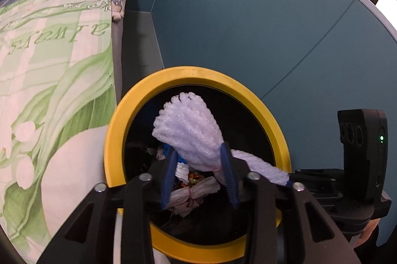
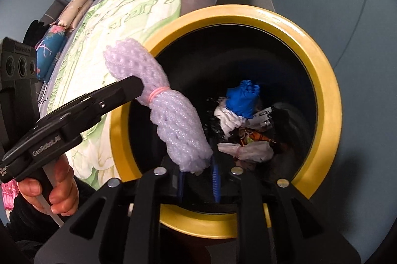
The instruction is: Collect trash
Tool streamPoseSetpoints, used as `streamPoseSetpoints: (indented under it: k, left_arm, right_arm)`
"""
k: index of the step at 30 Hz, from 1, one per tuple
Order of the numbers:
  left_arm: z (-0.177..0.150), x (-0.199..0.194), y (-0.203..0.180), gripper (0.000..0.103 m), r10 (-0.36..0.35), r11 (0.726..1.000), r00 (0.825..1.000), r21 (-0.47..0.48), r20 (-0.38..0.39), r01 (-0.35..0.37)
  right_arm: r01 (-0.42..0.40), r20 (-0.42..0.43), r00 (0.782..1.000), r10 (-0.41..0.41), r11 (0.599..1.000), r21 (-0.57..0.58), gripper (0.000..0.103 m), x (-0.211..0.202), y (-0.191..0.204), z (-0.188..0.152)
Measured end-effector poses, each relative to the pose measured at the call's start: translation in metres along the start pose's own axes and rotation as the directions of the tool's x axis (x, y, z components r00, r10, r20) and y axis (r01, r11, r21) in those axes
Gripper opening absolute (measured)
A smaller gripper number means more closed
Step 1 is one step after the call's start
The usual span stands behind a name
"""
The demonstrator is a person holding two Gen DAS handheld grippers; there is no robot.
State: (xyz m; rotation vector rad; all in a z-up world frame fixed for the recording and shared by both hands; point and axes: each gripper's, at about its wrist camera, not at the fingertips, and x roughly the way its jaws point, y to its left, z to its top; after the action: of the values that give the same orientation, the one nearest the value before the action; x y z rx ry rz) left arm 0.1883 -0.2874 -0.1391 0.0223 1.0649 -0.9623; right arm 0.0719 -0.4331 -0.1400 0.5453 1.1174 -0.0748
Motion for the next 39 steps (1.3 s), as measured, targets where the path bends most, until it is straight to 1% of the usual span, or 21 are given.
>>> streamPoseSetpoints:
  k: [1,3,9,11,14,17,18,20,23,24,26,28,29,30,31,32,34,35,36,37,39]
  left_arm:
    - [0.0,-0.001,0.001,0.045,0.006,1.0,1.0,-0.002,0.001,-0.006]
    - [0.002,-0.003,0.006,0.062,0.011,1.0,1.0,-0.016,0.011,-0.011]
    - [0.007,-0.022,0.019,0.072,-0.004,0.998,0.999,-0.07,0.052,0.008]
    - [0.008,-0.032,0.024,0.072,0.0,0.997,0.997,-0.08,0.072,0.005]
    - [0.007,-0.055,0.036,0.078,0.022,0.995,0.992,-0.102,0.122,-0.01]
    - [0.002,-0.088,0.048,0.081,0.075,0.992,0.979,-0.117,0.191,-0.053]
    - [-0.001,-0.102,0.052,0.084,0.103,0.989,0.97,-0.123,0.222,-0.077]
    - [-0.006,-0.126,0.061,0.085,0.155,0.984,0.948,-0.132,0.278,-0.122]
    - [-0.021,-0.17,0.073,0.09,0.25,0.966,0.897,-0.151,0.364,-0.209]
    - [-0.025,-0.179,0.076,0.092,0.274,0.96,0.884,-0.156,0.38,-0.231]
    - [-0.037,-0.206,0.081,0.094,0.343,0.939,0.84,-0.174,0.42,-0.296]
    - [-0.047,-0.227,0.085,0.095,0.398,0.917,0.799,-0.191,0.451,-0.349]
    - [-0.052,-0.238,0.087,0.095,0.432,0.902,0.771,-0.206,0.467,-0.38]
    - [-0.055,-0.244,0.089,0.095,0.453,0.891,0.754,-0.217,0.476,-0.398]
    - [-0.06,-0.253,0.091,0.095,0.477,0.878,0.731,-0.235,0.487,-0.416]
    - [-0.063,-0.26,0.093,0.095,0.493,0.869,0.714,-0.246,0.497,-0.428]
    - [-0.077,-0.275,0.092,0.095,0.543,0.838,0.664,-0.284,0.514,-0.466]
    - [-0.083,-0.282,0.093,0.095,0.556,0.829,0.645,-0.298,0.523,-0.473]
    - [-0.093,-0.29,0.095,0.095,0.579,0.813,0.617,-0.324,0.533,-0.483]
    - [-0.099,-0.295,0.094,0.095,0.596,0.801,0.597,-0.34,0.537,-0.493]
    - [-0.113,-0.304,0.093,0.095,0.641,0.763,0.545,-0.373,0.54,-0.528]
  right_arm:
    - [0.007,0.0,1.0,-0.007,1.0,0.013,0.028,0.0,-0.003,0.0]
    - [0.027,0.01,1.0,-0.027,0.999,0.039,0.037,-0.002,-0.01,0.002]
    - [0.071,0.034,0.997,-0.074,0.995,0.072,0.04,-0.012,-0.017,0.005]
    - [0.088,0.066,0.994,-0.093,0.994,0.067,0.04,-0.019,-0.014,0.008]
    - [0.143,0.133,0.98,-0.148,0.989,0.046,0.041,-0.029,0.0,0.015]
    - [0.187,0.206,0.961,-0.182,0.982,-0.003,0.041,-0.036,0.026,0.023]
    - [0.181,0.22,0.96,-0.17,0.983,-0.028,0.043,-0.036,0.037,0.026]
    - [0.175,0.235,0.96,-0.151,0.981,-0.086,0.045,-0.034,0.06,0.033]
    - [0.185,0.27,0.954,-0.132,0.966,-0.183,0.053,-0.029,0.101,0.037]
    - [0.175,0.273,0.955,-0.114,0.962,-0.209,0.056,-0.026,0.114,0.038]
    - [0.152,0.271,0.959,-0.076,0.951,-0.269,0.061,-0.022,0.141,0.038]
    - [0.15,0.285,0.957,-0.059,0.939,-0.309,0.069,-0.02,0.164,0.037]
    - [0.151,0.295,0.954,-0.05,0.932,-0.33,0.072,-0.019,0.177,0.036]
    - [0.149,0.302,0.953,-0.04,0.926,-0.348,0.077,-0.018,0.188,0.035]
    - [0.146,0.307,0.951,-0.03,0.921,-0.362,0.079,-0.017,0.196,0.035]
    - [0.146,0.321,0.947,-0.018,0.915,-0.377,0.079,-0.017,0.207,0.033]
    - [0.177,0.368,0.93,-0.025,0.906,-0.384,0.088,-0.019,0.223,0.027]
    - [0.196,0.403,0.915,-0.029,0.904,-0.381,0.088,-0.021,0.231,0.022]
    - [0.21,0.428,0.903,-0.03,0.901,-0.38,0.088,-0.021,0.241,0.018]
    - [0.219,0.447,0.894,-0.029,0.899,-0.379,0.088,-0.022,0.247,0.013]
    - [0.234,0.477,0.878,-0.032,0.899,-0.369,0.088,-0.022,0.254,0.002]
